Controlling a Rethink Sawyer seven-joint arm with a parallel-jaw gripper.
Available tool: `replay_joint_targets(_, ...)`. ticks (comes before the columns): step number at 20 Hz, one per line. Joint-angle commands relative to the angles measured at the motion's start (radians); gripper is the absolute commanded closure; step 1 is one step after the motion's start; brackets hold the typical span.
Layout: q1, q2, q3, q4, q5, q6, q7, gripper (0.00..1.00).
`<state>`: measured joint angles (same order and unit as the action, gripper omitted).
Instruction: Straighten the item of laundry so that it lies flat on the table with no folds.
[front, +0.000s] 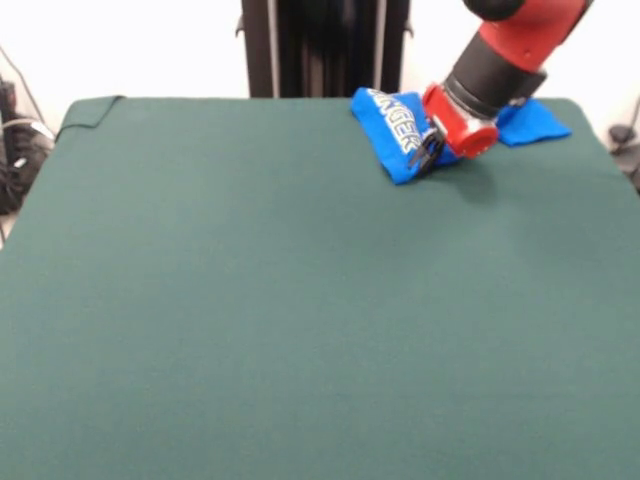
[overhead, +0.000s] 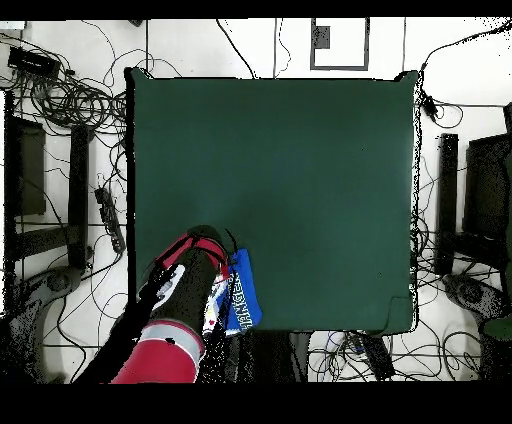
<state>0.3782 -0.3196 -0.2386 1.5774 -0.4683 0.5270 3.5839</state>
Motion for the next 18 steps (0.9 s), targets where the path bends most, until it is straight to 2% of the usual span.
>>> replay_joint_targets(1, -0.023, 0.053, 0.028, -0.078, 0.020, -0.062, 0.003, 1.00)
replay_joint_targets(3, 0.016, 0.056, -0.023, -0.106, 0.009, -0.034, 0.039, 1.00)
replay_joint_targets(5, 0.073, 0.078, -0.110, -0.155, -0.024, -0.002, 0.089, 1.00)
replay_joint_targets(6, 0.114, 0.108, -0.183, -0.198, -0.057, 0.012, 0.129, 1.00)
replay_joint_targets(8, 0.139, 0.137, -0.266, -0.247, -0.104, 0.009, 0.140, 1.00)
replay_joint_targets(14, 0.106, 0.189, -0.361, -0.326, -0.182, -0.124, 0.112, 1.00)
replay_joint_targets(18, 0.022, 0.159, -0.315, -0.336, -0.197, -0.197, 0.015, 1.00)
